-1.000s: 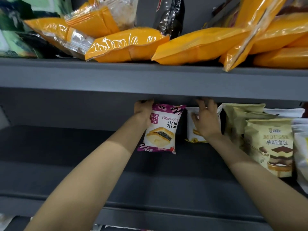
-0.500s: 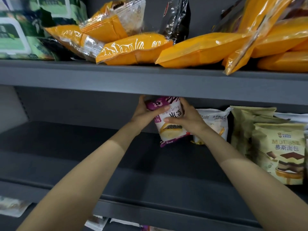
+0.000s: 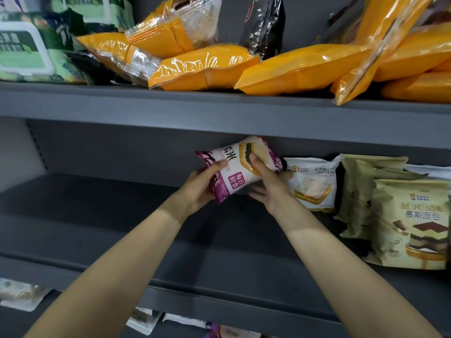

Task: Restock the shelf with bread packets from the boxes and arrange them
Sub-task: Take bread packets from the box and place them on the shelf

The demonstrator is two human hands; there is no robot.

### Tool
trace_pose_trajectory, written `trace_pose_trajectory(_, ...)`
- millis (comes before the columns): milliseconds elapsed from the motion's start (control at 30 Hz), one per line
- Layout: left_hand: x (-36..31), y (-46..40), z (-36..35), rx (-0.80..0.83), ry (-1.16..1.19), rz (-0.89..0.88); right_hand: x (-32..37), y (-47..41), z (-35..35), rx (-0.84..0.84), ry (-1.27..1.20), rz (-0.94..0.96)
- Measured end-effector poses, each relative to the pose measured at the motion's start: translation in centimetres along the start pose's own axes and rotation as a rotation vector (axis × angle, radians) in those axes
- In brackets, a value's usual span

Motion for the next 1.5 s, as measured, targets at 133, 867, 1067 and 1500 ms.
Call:
trace_pose_trajectory(133,-0.7,-0.7,1.9,-0.135,-0.284,-0.12,3.0,-0.3,0.7,-0.023,0.206,0.305)
trace_pose_trajectory(867,0.6,-3.4,-3.1,0.048,-0.954,-0.199,2.6,0.1,-0.7,-0.157,1.372,0.564)
trace_pose_trajectory(1067,-3.8,-1.0,-0.6,-0.005,-1.078,-0.319,3.6,3.9,-5.2,-0.003,1.268,0.709)
trace_pose_trajectory(1500,-17.6,23.6,31.8,-0.902,-1.061,-0.353,-3.9,23.3,-37.1,0.757,0.996,0.914)
Point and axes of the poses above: each hand's wrist, its own y-axis away from the middle knuckle, its own z-axis out of the back of the hand, x = y × z, the point moved 9 cm from there along -y, towards the middle knuckle, and after that the axes turned 12 degrees about y, right-handed, at the moved point
